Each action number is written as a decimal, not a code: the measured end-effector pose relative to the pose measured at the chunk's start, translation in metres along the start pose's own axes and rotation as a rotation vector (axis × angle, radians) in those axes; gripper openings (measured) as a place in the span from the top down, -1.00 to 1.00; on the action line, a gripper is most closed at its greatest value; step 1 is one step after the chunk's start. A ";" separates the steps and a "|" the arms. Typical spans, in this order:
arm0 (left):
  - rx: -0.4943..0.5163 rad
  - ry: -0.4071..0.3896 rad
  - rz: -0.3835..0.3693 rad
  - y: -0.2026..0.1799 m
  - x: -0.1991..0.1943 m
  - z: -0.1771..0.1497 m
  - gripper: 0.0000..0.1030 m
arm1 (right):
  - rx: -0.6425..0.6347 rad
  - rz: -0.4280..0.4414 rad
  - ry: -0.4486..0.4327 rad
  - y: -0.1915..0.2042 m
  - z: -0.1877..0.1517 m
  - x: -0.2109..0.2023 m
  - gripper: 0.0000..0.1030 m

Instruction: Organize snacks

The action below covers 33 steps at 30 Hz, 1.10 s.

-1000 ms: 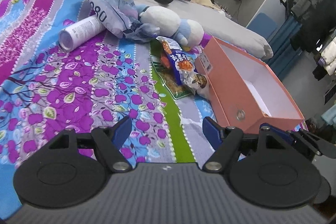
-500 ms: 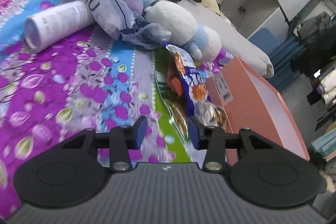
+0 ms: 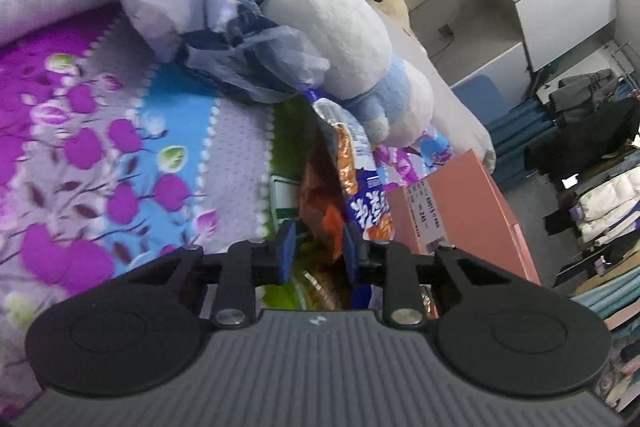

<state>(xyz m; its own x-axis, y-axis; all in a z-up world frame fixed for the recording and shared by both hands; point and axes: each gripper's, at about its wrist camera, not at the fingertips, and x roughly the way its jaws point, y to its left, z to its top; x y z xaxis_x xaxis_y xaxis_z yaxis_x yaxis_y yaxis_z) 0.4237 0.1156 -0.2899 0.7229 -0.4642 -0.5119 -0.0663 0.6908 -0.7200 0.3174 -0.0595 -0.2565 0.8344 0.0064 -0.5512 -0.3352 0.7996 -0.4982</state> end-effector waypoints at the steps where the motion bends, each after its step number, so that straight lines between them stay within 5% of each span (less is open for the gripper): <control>1: 0.013 0.002 -0.004 -0.001 0.005 0.000 0.42 | -0.005 -0.006 0.000 0.001 -0.001 0.002 0.01; 9: 0.037 -0.005 -0.022 -0.008 0.016 -0.003 0.78 | -0.027 -0.018 -0.028 0.003 -0.004 0.007 0.11; 13: 0.086 -0.012 0.023 -0.018 0.003 -0.008 0.81 | -0.025 -0.004 -0.024 0.003 -0.002 0.000 0.33; 33: 0.129 -0.016 0.193 -0.035 -0.121 -0.073 0.84 | 0.016 0.118 -0.022 0.006 -0.023 -0.082 0.44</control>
<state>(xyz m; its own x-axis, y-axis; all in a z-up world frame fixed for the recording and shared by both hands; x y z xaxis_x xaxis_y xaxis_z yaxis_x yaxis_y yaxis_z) 0.2887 0.1072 -0.2373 0.7159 -0.3086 -0.6264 -0.1169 0.8314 -0.5432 0.2364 -0.0689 -0.2296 0.7989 0.1137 -0.5906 -0.4247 0.8021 -0.4199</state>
